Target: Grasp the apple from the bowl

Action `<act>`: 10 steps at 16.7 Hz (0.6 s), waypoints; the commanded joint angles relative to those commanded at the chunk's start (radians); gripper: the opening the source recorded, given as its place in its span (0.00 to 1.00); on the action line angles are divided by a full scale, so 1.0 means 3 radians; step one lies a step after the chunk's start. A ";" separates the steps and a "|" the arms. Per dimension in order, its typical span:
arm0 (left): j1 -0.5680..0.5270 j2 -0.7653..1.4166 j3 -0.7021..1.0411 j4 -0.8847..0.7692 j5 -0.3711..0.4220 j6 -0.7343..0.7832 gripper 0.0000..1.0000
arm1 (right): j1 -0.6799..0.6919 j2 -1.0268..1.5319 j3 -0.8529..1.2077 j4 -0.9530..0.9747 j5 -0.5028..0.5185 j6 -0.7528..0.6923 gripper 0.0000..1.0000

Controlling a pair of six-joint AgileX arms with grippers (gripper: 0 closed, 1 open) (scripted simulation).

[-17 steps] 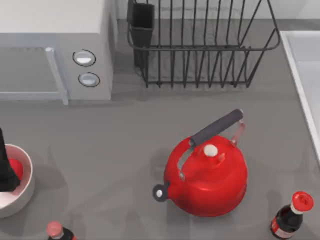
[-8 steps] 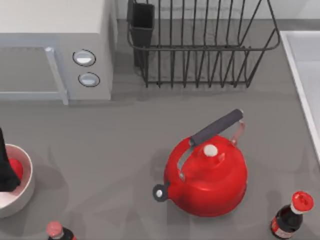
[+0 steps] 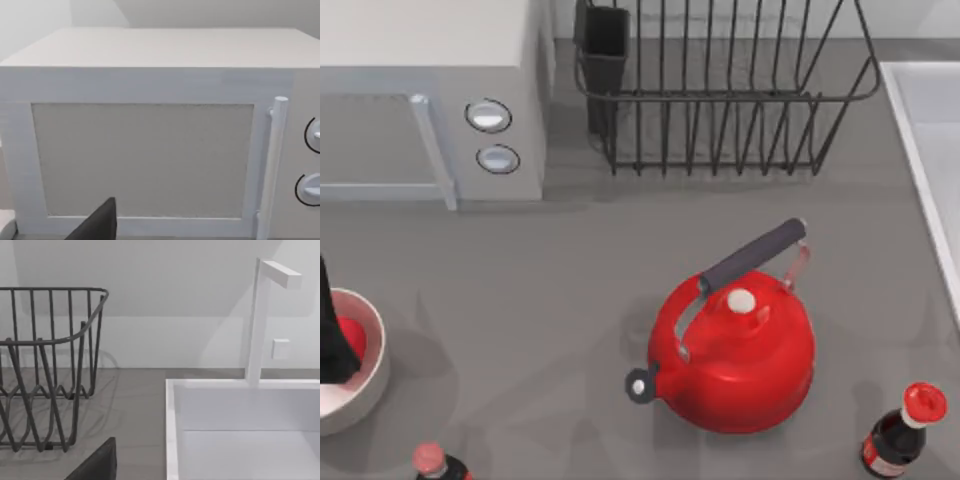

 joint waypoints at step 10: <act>0.0020 0.1545 0.1169 -0.1127 0.0000 0.0042 1.00 | 0.0000 0.0000 0.0000 0.0000 0.0000 0.0000 1.00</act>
